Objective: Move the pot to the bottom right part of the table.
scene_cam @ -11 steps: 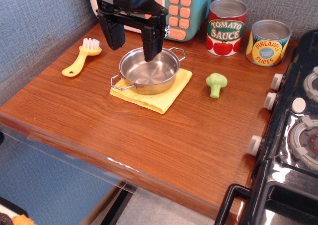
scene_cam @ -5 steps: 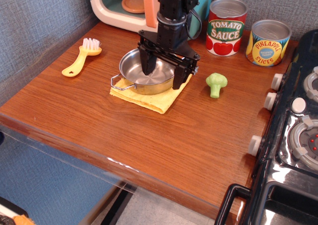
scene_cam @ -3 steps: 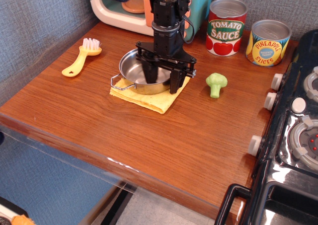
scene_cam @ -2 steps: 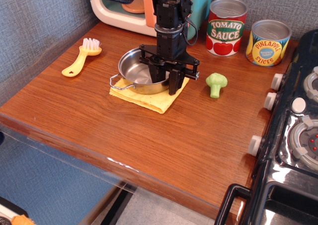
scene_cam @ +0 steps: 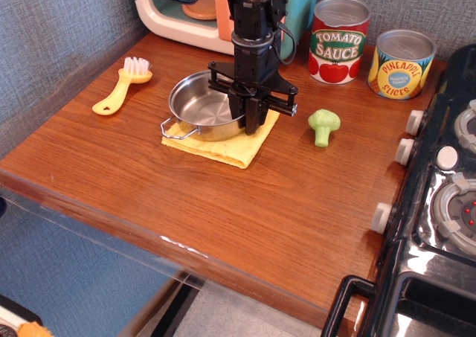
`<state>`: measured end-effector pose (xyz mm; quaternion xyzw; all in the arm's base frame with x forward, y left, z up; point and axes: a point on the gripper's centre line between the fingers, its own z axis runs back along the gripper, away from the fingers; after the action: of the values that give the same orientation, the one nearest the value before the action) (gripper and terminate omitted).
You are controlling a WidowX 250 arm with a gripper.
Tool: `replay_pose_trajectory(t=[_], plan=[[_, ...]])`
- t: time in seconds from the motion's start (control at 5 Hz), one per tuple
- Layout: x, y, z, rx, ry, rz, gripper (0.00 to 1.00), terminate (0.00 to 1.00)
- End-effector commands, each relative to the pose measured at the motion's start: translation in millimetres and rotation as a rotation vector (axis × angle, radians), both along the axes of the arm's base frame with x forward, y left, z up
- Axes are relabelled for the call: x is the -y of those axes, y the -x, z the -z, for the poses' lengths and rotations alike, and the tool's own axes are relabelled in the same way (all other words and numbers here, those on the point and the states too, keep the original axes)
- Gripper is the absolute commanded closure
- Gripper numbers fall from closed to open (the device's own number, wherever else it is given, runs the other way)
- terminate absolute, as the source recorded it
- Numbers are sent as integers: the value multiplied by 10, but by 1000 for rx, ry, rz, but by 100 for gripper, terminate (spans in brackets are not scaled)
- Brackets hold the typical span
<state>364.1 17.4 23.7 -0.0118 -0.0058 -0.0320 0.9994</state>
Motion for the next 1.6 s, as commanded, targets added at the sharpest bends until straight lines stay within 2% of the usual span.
replay_pose_trajectory(t=[0.0, 0.2, 0.4, 0.6, 0.8, 1.0, 1.4], plan=[[272, 257, -907, 216, -36, 104, 100, 0], [535, 581, -1093, 195, -23, 165, 100, 0], [853, 951, -984, 149, 14, 238, 100, 0], [1006, 1143, -829, 95, 5, 282, 100, 0], [1042, 1143, -670, 49, -4, 285, 100, 0], [1020, 1028, -476, 41, -15, 255, 100, 0], [1093, 940, -208, 63, -43, 274, 100, 0]])
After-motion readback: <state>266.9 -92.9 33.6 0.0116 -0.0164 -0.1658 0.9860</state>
